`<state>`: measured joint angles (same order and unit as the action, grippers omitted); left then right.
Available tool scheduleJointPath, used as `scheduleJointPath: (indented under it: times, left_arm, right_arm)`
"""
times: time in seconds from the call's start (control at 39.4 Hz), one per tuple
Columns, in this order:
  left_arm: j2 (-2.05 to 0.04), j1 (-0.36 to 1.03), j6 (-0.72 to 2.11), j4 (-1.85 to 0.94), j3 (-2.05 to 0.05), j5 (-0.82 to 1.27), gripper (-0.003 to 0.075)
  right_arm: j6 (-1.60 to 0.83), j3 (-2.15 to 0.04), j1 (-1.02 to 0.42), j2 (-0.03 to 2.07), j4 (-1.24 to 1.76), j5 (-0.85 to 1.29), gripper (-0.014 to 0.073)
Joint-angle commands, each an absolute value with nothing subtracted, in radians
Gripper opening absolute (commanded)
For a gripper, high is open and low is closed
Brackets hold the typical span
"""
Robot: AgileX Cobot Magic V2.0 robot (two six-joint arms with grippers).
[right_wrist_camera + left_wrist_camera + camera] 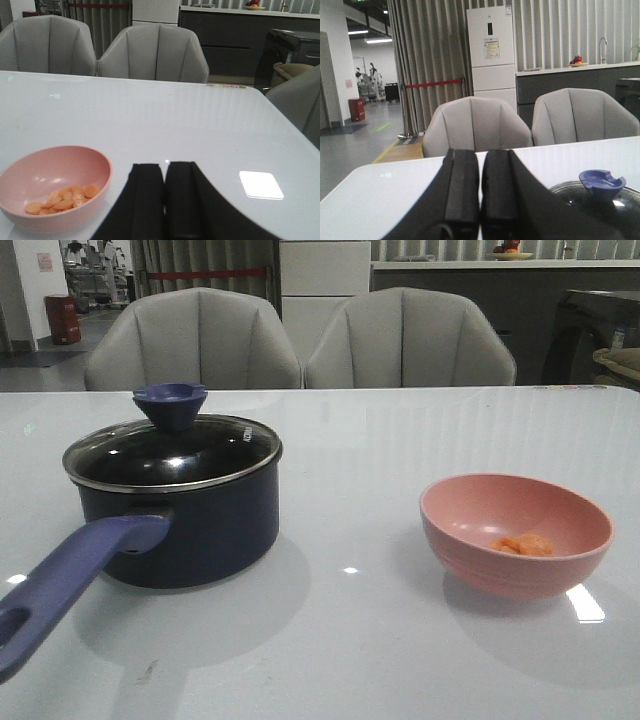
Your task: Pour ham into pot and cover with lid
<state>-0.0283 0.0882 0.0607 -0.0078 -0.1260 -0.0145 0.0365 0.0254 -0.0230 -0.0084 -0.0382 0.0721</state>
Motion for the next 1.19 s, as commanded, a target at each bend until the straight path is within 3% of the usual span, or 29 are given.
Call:
scheduleJointPath:
  times: [0.0,0.2,0.63,0.74,0.94,0.99,1.17]
  left_arm:
    - [-0.123,0.087,0.062,-0.029,-0.274,0.098,0.0113]
    - [-0.307,0.087,0.062,-0.088,-0.428,0.309,0.0113]
    - [-0.450,0.087,0.062,-0.093,-0.428,0.279,0.0122]
    - [-0.460,0.087,0.062,-0.093,-0.431,0.281,0.0206]
    - [-0.478,0.087,0.062,-0.093,-0.432,0.281,0.0577]
    - [-0.478,0.087,0.062,-0.093,-0.432,0.281,0.0629]
    - [-0.483,0.087,0.062,-0.093,-0.432,0.239,0.0648]
  right_arm:
    - [0.037,0.036,-0.019,-0.028,-0.047,-0.010,0.0140]
    - [0.037,0.036,-0.019,-0.028,-0.047,-0.010,0.0140]
    - [0.037,0.036,-0.019,-0.028,-0.047,-0.010,0.0140]
    - [0.037,0.036,-0.019,-0.028,-0.047,-0.010,0.0140]
    - [0.037,0.036,-0.019,-0.028,-0.047,-0.010,0.0140]
    - [0.037,0.036,-0.019,-0.028,-0.047,-0.010,0.0140]
    - [0.037,0.036,-0.019,-0.028,-0.047,-0.010,0.0140]
